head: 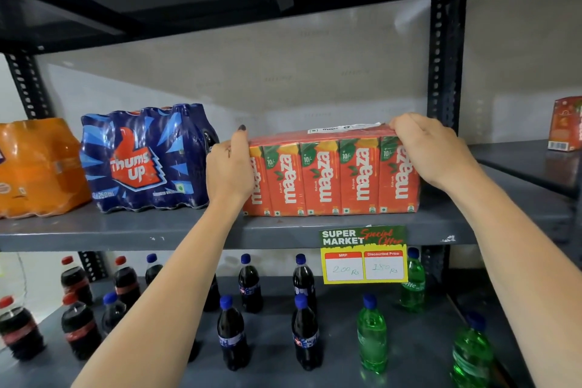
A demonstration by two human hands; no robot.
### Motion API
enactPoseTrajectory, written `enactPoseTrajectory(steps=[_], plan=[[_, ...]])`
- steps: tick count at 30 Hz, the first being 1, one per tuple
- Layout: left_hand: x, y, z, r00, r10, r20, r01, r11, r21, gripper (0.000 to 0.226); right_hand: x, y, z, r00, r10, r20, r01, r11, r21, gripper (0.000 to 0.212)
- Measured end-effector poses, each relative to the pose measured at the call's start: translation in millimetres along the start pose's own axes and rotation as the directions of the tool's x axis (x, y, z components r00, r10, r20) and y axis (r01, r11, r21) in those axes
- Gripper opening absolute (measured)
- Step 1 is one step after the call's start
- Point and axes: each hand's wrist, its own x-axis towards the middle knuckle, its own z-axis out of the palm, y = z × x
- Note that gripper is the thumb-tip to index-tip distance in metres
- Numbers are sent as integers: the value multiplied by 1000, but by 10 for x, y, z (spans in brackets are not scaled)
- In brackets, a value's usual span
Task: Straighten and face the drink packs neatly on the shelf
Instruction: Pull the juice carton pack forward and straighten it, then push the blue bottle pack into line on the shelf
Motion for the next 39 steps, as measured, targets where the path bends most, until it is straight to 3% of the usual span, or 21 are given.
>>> enactPoseTrajectory(steps=[9,20,23,25,27,29,31,32,34,35,37,39], plan=[[-22,-9,-13,1000,23,-12,-23,1000,-10,47,6,8,20,1000,-31,-6,31,999,30,38],[-92,67,-76,999,-42,-22,43,997,69,50,-2,-3,20,1000,-18,23,17,998,61,43],[-157,51,-221,997,74,11,-75,988,133,52,-2,19,13,997,53,-52,-47,993,111,56],[-174,3,-445,959,275,-67,-263,954,143,44,-3,2,9,935,74,-347,1,977,212,56],[-70,-85,-786,895,410,-176,-394,911,121,33,-26,-139,8,802,64,-594,193,913,359,39],[101,-232,-1153,839,474,-268,-443,880,171,36,-167,-432,40,679,-47,-732,384,874,299,18],[232,-437,-1490,802,496,-331,-414,863,289,35,-427,-895,268,584,-185,-790,534,821,203,18],[271,-562,-1645,800,486,-352,-372,862,344,33,-609,-1182,495,572,-257,-779,614,763,199,19],[347,-824,-1885,836,416,-359,-265,877,401,35,-938,-1721,1037,594,-450,-667,737,637,227,16],[397,-925,-1980,867,356,-349,-206,893,400,37,-1026,-1932,1345,648,-525,-552,731,631,259,15],[518,-1052,-2147,931,229,-285,-115,923,367,43,-1018,-2205,1850,818,-507,-272,574,754,320,30],[630,-1098,-2269,971,145,-189,-81,947,311,52,-795,-2230,2170,910,-363,-200,403,887,225,52]])
